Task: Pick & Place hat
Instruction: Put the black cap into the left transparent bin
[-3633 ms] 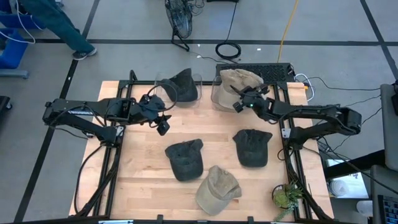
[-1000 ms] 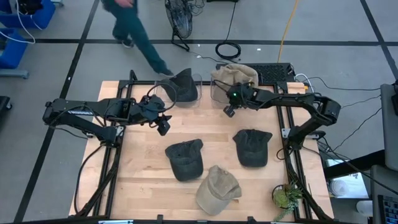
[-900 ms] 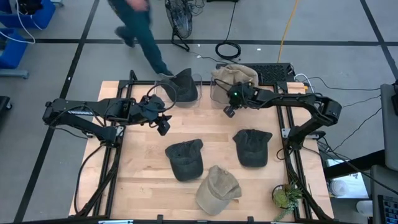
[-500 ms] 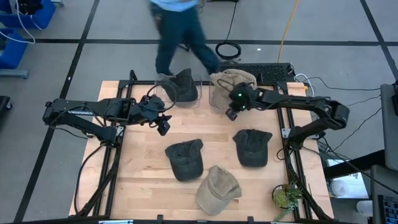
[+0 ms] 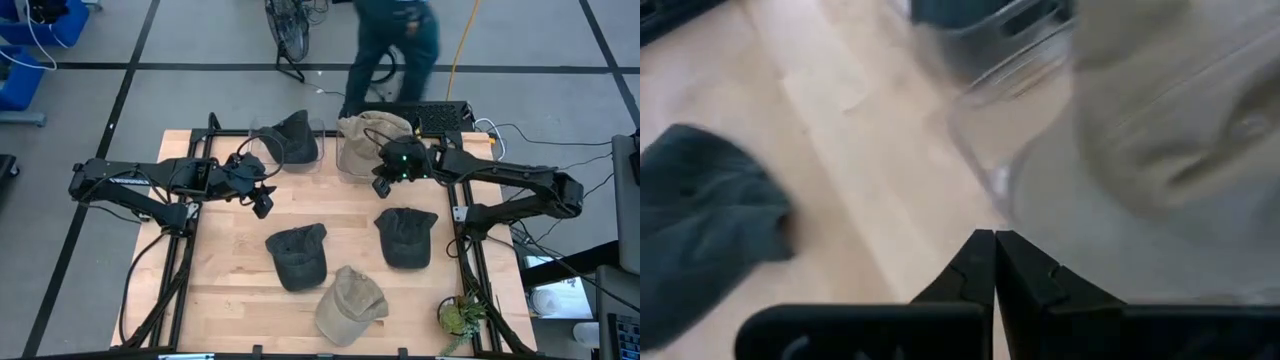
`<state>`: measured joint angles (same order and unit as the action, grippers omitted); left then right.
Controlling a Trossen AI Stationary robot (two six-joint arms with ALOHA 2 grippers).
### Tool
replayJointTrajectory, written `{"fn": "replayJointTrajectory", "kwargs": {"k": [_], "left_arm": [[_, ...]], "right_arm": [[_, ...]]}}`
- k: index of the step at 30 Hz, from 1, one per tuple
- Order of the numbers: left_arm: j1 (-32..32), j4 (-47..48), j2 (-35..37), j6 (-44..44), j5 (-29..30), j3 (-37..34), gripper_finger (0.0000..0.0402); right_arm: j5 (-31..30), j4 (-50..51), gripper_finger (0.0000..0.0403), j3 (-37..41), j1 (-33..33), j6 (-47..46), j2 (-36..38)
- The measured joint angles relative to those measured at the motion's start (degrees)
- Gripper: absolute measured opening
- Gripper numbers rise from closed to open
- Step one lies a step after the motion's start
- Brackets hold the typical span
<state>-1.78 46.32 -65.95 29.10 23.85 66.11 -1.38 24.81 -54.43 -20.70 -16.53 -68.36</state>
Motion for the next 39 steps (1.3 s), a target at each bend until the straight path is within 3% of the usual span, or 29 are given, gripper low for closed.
{"fn": "replayJointTrajectory", "kwargs": {"k": [7,13,18,24,29,34,39], "left_arm": [[0.3,-0.9,0.0,-0.6,0.0,0.0,0.0195],[0.2,-1.4,-0.5,7.4,-4.4,-2.0,0.0195],[-1.9,-1.4,1.0,19.1,-7.5,-12.3,0.0195],[-5.5,-5.9,8.0,31.2,-12.9,-24.6,0.0195],[-7.4,-13.7,12.9,34.3,-17.1,-32.9,0.0195],[-7.5,-27.2,13.4,33.6,-23.6,-41.4,0.0195],[-7.5,-37.5,13.1,33.9,-24.6,-47.9,0.0195]], "right_arm": [[-0.3,-1.1,0.0,0.0,9.0,-6.3,-1.1],[-3.4,-4.3,0.0,0.0,13.3,-9.7,-2.3],[-4.8,-4.5,0.0,0.0,14.6,-12.9,-2.5],[-5.9,-4.5,0.0,0.0,16.1,-16.5,-2.4],[-10.1,-4.5,0.0,0.0,17.4,-19.3,-2.4],[-12.4,-4.5,0.0,0.0,18.9,-21.9,-2.4],[-12.7,-4.4,0.0,0.0,19.7,-24.5,-2.4]]}}
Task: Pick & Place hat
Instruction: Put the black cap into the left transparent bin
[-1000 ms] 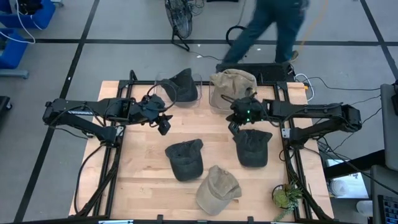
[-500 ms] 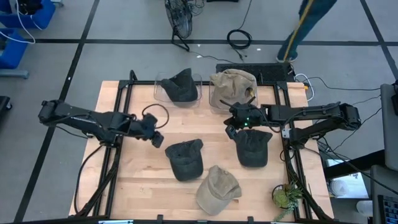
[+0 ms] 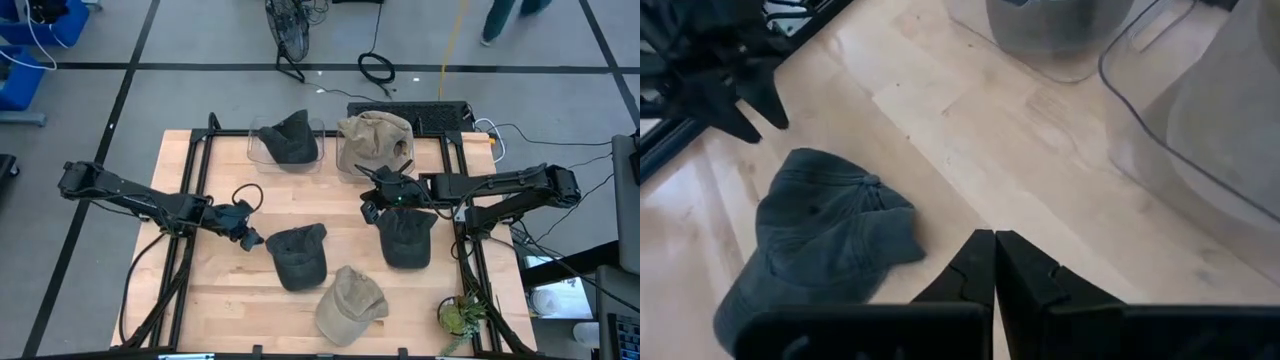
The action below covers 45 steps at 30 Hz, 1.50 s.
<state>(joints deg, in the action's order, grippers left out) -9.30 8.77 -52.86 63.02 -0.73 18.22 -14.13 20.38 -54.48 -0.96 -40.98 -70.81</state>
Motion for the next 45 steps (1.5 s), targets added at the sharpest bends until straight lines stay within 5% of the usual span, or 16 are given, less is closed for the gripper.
{"fn": "replayJointTrajectory", "kwargs": {"k": [9,20,28,41,45], "left_arm": [[1.0,-1.3,-2.0,-5.0,0.6,-3.1,0.0195],[1.7,-11.6,-12.0,-9.3,-6.5,-3.1,0.0196],[1.7,-29.1,-17.7,-10.6,-8.4,-3.1,0.0195],[0.3,-42.3,-29.7,2.9,-8.3,-1.8,0.0194],[-0.9,-41.6,-34.0,4.4,-8.0,1.8,0.0156]], "right_arm": [[-2.6,0.0,0.0,0.0,1.1,-2.3,0.0],[-2.6,-0.4,0.0,0.0,1.1,-3.4,0.0],[-2.4,-0.3,0.0,0.0,1.1,-2.8,0.0],[-2.2,-0.4,0.0,0.0,1.1,1.9,0.0],[-2.1,-0.4,0.0,0.0,1.1,4.5,0.0]]}}
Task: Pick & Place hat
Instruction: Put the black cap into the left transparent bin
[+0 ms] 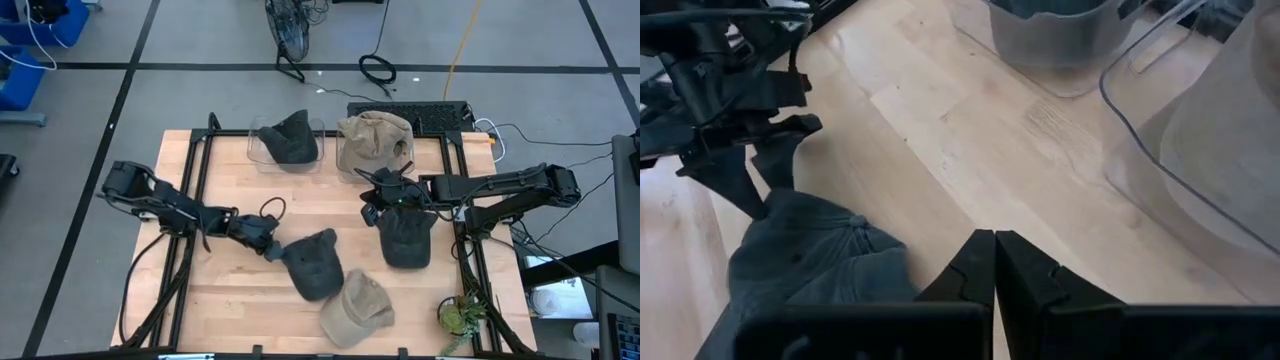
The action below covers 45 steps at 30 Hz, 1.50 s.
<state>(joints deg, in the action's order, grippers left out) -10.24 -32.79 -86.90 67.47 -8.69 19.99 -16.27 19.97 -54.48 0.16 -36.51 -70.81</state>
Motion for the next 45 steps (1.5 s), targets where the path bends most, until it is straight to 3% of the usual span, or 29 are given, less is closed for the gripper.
{"fn": "replayJointTrajectory", "kwargs": {"k": [4,6,10,13,20,23,29,34,45], "left_arm": [[0.3,-0.3,-2.8,-0.7,1.2,4.2,0.0041],[1.1,-0.7,-3.1,-1.8,1.2,6.4,0.0015],[2.4,0.7,-2.5,-8.2,0.8,12.3,0.0006],[3.0,8.6,-1.1,-15.9,0.7,19.0,0.0006],[4.6,48.7,0.8,-33.9,3.3,40.6,0.0004],[5.7,58.0,0.8,-39.3,5.1,48.3,0.0004],[9.8,69.8,0.8,-46.8,11.6,58.7,0.0003],[14.9,74.0,0.8,-49.9,12.4,63.0,0.0003],[27.5,79.3,0.8,-62.8,9.7,71.3,0.0002]], "right_arm": [[0.0,0.0,0.0,0.0,0.0,2.9,0.0],[0.0,0.0,0.0,0.0,0.0,4.5,0.0],[0.0,0.0,0.0,0.0,0.0,7.2,0.0],[-0.4,0.0,0.0,0.0,-0.1,7.4,0.0],[-2.5,-0.1,0.0009,0.8,-0.1,8.6,0.0],[-1.6,-1.1,0.0035,2.2,-0.1,8.5,0.0],[-1.5,-9.5,0.01,8.2,-0.1,7.2,0.0],[3.4,-19.1,0.0134,13.7,-0.1,5.1,0.0],[7.3,-23.2,0.0135,18.4,-0.1,3.2,0.0]]}}
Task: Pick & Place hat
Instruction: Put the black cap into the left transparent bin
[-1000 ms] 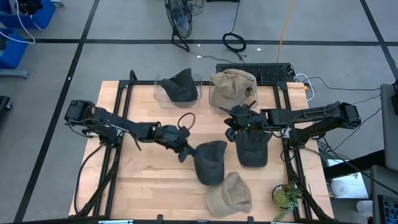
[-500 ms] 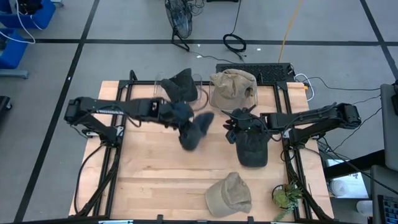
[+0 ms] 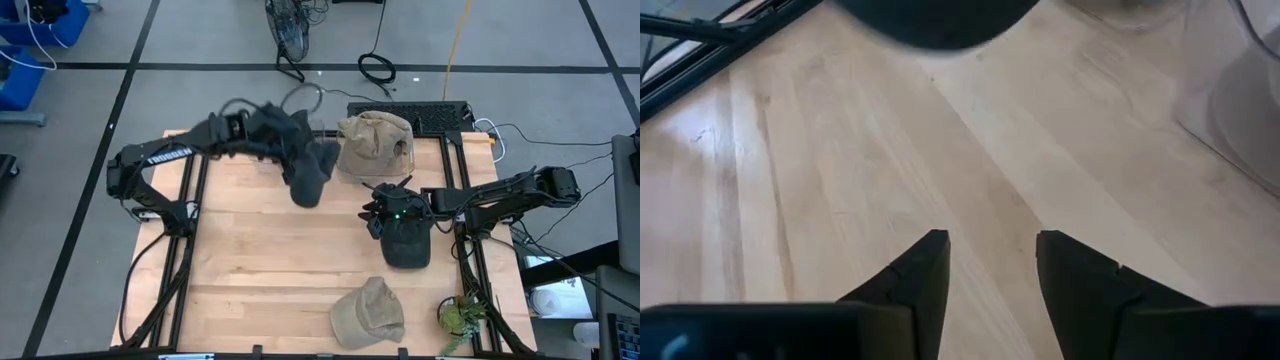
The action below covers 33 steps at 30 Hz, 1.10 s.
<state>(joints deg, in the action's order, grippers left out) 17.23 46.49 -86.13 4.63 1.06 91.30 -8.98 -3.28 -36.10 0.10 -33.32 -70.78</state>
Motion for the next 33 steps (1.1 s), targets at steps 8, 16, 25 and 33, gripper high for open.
{"fn": "replayJointTrajectory", "kwargs": {"k": [8,16,25,33], "left_arm": [[12.3,-0.7,0.0,-10.4,-7.0,2.5,0.0001],[21.3,-3.4,-2.3,-17.5,-9.0,0.8,0.0002],[24.3,-10.9,-6.1,-18.3,-14.5,0.8,0.0002],[24.9,-13.5,-8.3,-20.0,-12.4,0.8,0.0002]], "right_arm": [[-4.8,-2.6,0.0117,0.0,-1.5,0.1,0.0],[-4.8,-3.0,0.0109,0.0,-5.2,-2.9,0.0],[-4.7,-4.4,0.0103,0.0,-7.1,-3.6,0.0],[-4.7,-5.5,0.0097,0.0,-7.7,-4.0,0.0]]}}
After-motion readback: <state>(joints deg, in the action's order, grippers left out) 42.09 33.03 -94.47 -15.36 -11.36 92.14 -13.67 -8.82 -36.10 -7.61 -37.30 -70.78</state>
